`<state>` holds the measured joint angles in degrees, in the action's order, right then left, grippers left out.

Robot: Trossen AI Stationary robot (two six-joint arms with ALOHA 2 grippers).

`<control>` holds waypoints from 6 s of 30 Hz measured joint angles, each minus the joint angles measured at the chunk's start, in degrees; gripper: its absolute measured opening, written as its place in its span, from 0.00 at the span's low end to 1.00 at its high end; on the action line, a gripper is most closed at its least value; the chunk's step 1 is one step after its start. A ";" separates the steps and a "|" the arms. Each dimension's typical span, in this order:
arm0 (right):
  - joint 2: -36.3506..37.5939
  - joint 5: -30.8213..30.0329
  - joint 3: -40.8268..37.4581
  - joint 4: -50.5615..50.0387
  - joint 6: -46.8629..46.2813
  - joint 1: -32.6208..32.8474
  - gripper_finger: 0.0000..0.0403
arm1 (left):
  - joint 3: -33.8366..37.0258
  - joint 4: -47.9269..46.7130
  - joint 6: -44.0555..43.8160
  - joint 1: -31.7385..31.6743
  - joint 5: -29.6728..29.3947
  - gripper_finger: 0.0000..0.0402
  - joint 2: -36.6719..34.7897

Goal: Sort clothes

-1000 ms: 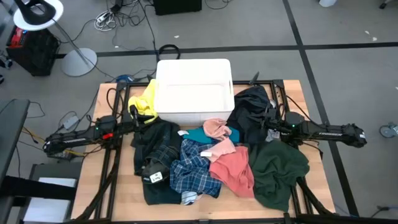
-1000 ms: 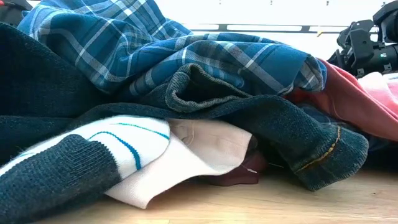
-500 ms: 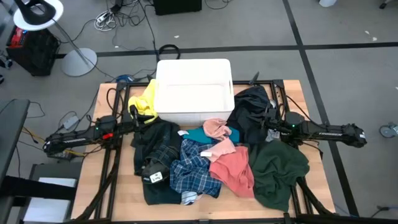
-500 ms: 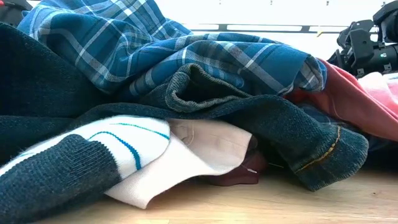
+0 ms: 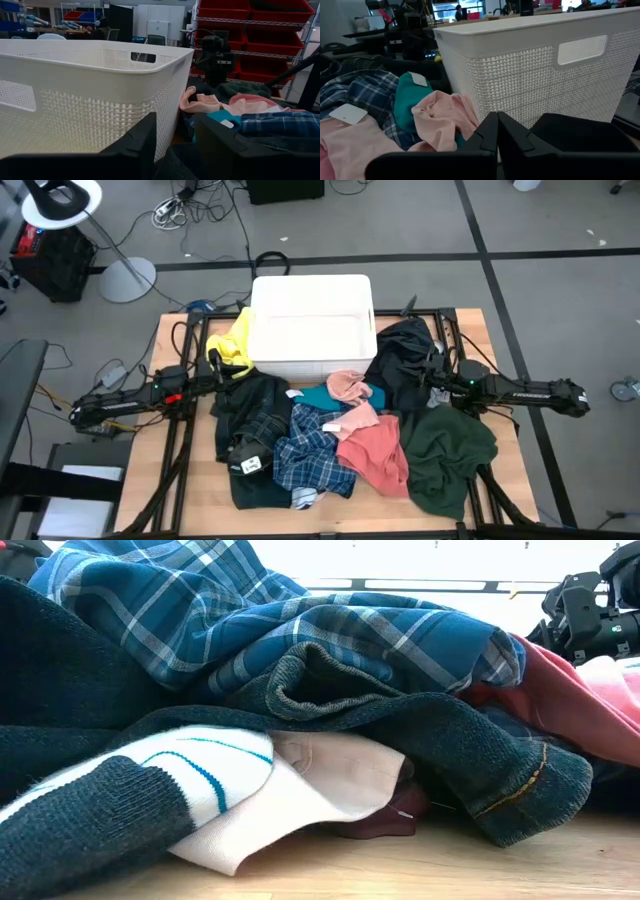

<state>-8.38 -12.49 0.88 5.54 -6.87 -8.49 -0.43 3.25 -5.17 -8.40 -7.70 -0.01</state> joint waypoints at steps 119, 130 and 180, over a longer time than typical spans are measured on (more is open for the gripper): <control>-38.39 -6.56 58.68 -54.36 -5.57 21.62 0.01 | 0.00 0.00 -0.02 0.00 0.02 0.34 0.00; -53.10 -5.39 71.72 -65.48 -13.44 21.48 0.02 | 0.00 0.00 -0.01 0.00 0.02 0.34 0.01; -89.30 -3.56 76.92 -53.27 6.14 14.36 0.03 | -0.02 0.00 -0.01 0.00 0.00 0.34 0.01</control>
<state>-97.68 -16.05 77.80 -47.73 -0.74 5.86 -0.44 3.25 -5.18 -8.40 -7.70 0.00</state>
